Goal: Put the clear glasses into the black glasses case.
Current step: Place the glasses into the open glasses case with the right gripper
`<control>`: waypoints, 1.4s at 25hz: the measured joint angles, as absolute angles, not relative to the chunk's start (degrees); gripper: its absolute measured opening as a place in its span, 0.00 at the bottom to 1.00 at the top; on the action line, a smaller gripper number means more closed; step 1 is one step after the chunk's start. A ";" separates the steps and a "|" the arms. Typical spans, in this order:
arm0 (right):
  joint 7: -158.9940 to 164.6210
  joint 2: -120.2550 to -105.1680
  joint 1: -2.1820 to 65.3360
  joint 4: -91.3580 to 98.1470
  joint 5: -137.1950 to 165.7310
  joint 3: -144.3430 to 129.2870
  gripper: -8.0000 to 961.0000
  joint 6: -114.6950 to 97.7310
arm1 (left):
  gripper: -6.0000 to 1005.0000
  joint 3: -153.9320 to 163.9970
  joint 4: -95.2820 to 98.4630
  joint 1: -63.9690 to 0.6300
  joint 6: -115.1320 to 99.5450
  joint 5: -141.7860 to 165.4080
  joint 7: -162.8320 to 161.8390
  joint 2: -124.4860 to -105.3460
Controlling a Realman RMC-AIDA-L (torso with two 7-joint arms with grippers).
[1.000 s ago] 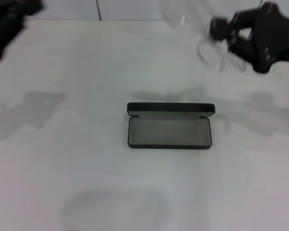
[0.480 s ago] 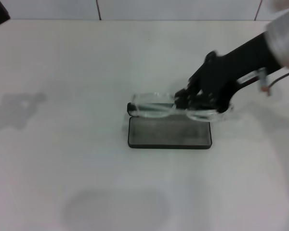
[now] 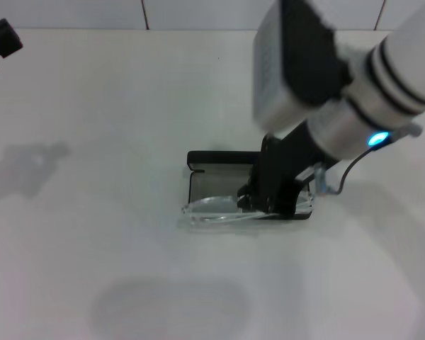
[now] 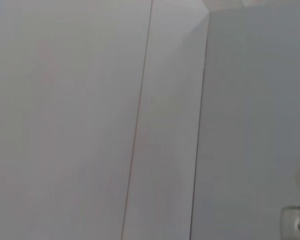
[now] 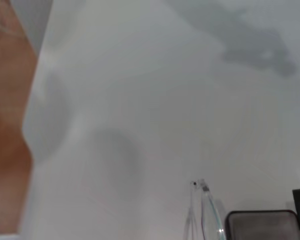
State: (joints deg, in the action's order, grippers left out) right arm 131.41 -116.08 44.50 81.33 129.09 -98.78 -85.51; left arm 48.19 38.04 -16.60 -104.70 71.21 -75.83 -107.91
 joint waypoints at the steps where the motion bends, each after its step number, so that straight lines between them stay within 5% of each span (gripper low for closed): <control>1: 132.08 -116.12 44.13 81.70 130.41 -100.56 0.07 -83.85 | 0.08 47.96 38.06 -16.36 -104.71 71.19 -75.76 -108.07; 13: 136.73 -116.18 37.43 88.54 142.92 -113.33 0.07 -71.77 | 0.08 45.30 37.72 -15.24 -104.71 71.41 -75.80 -109.24; 35: 142.65 -116.18 35.16 89.01 156.89 -125.14 0.07 -62.47 | 0.08 45.17 37.52 -15.04 -104.40 71.59 -75.83 -109.85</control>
State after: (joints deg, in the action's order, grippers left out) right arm 142.65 -116.18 35.16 89.01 156.89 -125.14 -62.47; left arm 45.17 37.52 -15.04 -104.40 71.59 -75.83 -109.85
